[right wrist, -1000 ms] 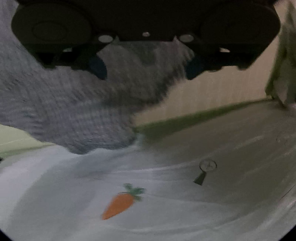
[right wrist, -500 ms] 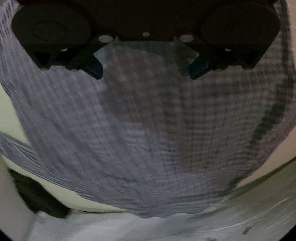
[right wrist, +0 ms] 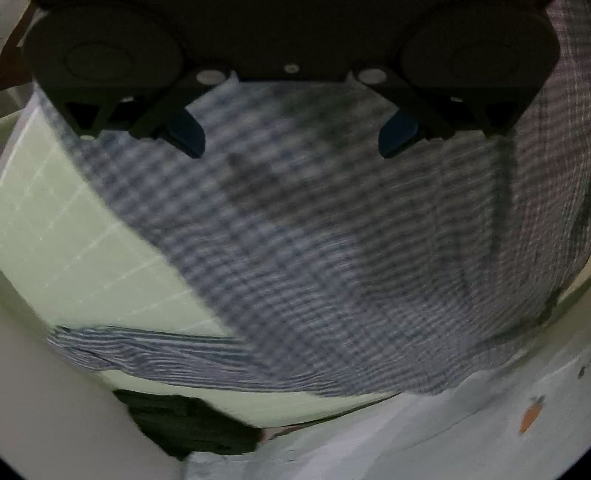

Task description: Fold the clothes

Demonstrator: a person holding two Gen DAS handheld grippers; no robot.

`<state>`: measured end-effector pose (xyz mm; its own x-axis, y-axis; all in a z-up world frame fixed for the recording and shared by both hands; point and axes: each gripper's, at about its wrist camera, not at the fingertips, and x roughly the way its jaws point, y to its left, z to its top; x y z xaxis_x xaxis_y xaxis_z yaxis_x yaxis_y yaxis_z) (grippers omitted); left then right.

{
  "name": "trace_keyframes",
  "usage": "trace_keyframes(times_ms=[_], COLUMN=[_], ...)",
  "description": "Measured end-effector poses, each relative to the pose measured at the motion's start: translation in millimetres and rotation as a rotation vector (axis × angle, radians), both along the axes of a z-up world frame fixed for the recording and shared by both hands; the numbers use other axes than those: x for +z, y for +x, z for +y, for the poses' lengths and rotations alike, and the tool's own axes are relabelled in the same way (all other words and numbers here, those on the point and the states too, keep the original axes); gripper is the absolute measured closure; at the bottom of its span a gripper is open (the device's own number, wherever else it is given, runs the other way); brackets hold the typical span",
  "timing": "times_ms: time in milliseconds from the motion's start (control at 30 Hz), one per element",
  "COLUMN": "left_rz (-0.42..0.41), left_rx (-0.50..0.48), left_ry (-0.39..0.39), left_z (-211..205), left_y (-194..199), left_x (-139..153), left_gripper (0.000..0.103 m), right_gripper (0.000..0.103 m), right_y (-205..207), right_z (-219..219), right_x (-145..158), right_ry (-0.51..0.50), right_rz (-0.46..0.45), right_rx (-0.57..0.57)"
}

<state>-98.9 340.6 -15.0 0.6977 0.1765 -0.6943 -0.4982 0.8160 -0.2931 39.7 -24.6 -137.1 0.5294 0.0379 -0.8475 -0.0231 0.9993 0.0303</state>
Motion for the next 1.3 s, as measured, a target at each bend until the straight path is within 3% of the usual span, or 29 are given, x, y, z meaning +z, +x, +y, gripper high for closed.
trace_keyframes(times_ms=[167,267,333,500,767,933,1067,1133,1200,1233,1300], left_rz=[-0.037,-0.021,0.006,0.089,0.202,0.231,0.250,0.259,0.267,0.267,0.261], left_rx=[-0.243,-0.318,-0.323,-0.155,0.157,0.212,0.207,0.204,0.205,0.205,0.200], left_ry=[-0.071,-0.080,-0.075,-0.024,-0.017,-0.017,-0.005,-0.003,-0.003,-0.004,-0.007], left_z=[-108,-150,-159,-133,-41,-1,17,25,32,34,33], left_y=[46,53,50,25,-30,-64,-81,-84,-84,-83,-80], left_x=[-5,-10,-15,-23,-34,-34,-33,-34,-35,-36,-35], left_gripper=[0.097,0.078,0.053,0.036,0.030,0.030,0.029,0.029,0.029,0.029,0.029], right_gripper=[0.002,0.002,0.002,0.000,0.000,0.002,0.029,0.029,0.046,0.068,0.080], right_y=[3,4,4,7,8,-8,-14,-16,-18,-18,-14], right_z=[-50,-72,-78,-64,22,85,108,116,120,120,118], right_x=[1,-4,-8,-10,-1,-3,-10,-13,-14,-12,-7], right_ry=[-0.008,-0.005,-0.003,0.056,0.128,0.146,0.143,0.141,0.131,0.129,0.140], right_rz=[0.005,0.028,0.039,0.009,-0.069,-0.058,-0.038,-0.034,-0.044,-0.053,-0.074], right_rx=[-0.025,-0.035,-0.031,0.025,0.209,0.341,0.344,0.336,0.344,0.356,0.398])
